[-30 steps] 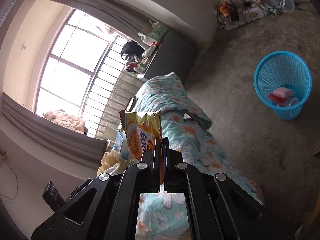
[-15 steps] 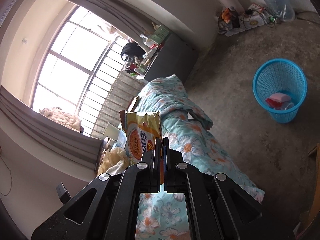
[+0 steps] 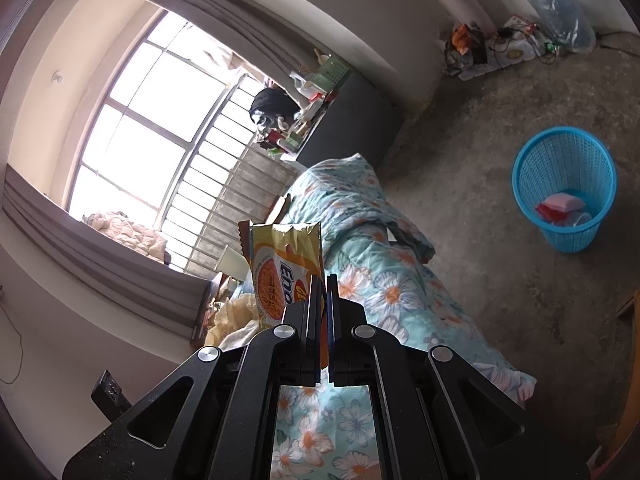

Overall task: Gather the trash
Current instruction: 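Close the left tool on the white cloth while the right tool holds the snack bag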

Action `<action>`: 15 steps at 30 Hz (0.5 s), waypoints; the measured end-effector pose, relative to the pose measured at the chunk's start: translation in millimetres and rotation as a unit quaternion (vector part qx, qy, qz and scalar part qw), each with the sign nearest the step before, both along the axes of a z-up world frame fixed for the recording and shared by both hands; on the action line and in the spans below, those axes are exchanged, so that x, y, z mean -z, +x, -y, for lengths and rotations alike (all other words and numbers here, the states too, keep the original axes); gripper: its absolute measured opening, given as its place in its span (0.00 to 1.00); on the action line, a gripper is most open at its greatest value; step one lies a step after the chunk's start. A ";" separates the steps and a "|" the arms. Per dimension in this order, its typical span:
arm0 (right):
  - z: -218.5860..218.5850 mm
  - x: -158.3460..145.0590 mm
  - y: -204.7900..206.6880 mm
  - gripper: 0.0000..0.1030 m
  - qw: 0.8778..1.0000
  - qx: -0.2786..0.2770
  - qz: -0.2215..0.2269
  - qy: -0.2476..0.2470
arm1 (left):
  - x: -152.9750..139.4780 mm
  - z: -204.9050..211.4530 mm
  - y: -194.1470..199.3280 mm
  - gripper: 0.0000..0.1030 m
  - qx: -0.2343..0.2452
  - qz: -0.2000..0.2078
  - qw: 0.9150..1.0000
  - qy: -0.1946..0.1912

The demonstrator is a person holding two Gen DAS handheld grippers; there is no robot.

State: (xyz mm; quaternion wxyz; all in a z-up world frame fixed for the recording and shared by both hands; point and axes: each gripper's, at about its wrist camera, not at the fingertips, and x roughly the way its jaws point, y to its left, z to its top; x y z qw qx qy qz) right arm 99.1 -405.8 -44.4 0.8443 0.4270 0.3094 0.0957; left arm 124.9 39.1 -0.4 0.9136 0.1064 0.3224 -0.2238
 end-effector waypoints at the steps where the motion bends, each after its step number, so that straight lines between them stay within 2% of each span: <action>1: -0.9 -0.3 -0.2 0.01 1.000 -0.002 0.001 0.001 | 3.0 0.9 0.6 0.10 0.001 -0.006 1.000 0.001; 2: -1.3 -0.2 -0.2 0.01 1.000 -0.003 0.001 0.001 | 7.3 2.7 1.1 0.20 0.002 -0.010 1.000 0.006; 3: -2.0 -0.6 -0.1 0.01 1.000 -0.004 0.001 0.001 | 11.8 5.3 2.1 0.44 0.003 -0.012 1.000 0.014; 4: -1.9 -0.2 -0.1 0.01 1.000 -0.005 0.001 0.002 | 17.3 7.2 2.7 0.52 0.000 -0.011 1.000 0.022; 7: -0.4 0.0 -0.2 0.01 1.000 -0.005 0.000 0.004 | 33.7 15.5 8.7 0.52 -0.001 -0.023 0.999 0.048; 10: 0.5 0.5 -0.1 0.01 1.000 -0.004 -0.002 0.005 | 46.5 22.1 11.1 0.50 -0.011 -0.014 0.996 0.090; 11: 0.4 0.9 -0.1 0.01 1.000 -0.003 -0.003 0.006 | 48.6 23.0 10.4 0.46 -0.016 -0.008 0.995 0.101; 12: 0.9 1.7 -0.3 0.01 1.000 -0.002 -0.004 0.007 | 49.7 23.3 9.9 0.36 -0.020 -0.003 0.994 0.110; 15: 1.0 2.4 -0.8 0.01 1.000 0.000 -0.005 0.008 | 49.4 22.1 7.9 0.17 -0.026 -0.002 0.993 0.115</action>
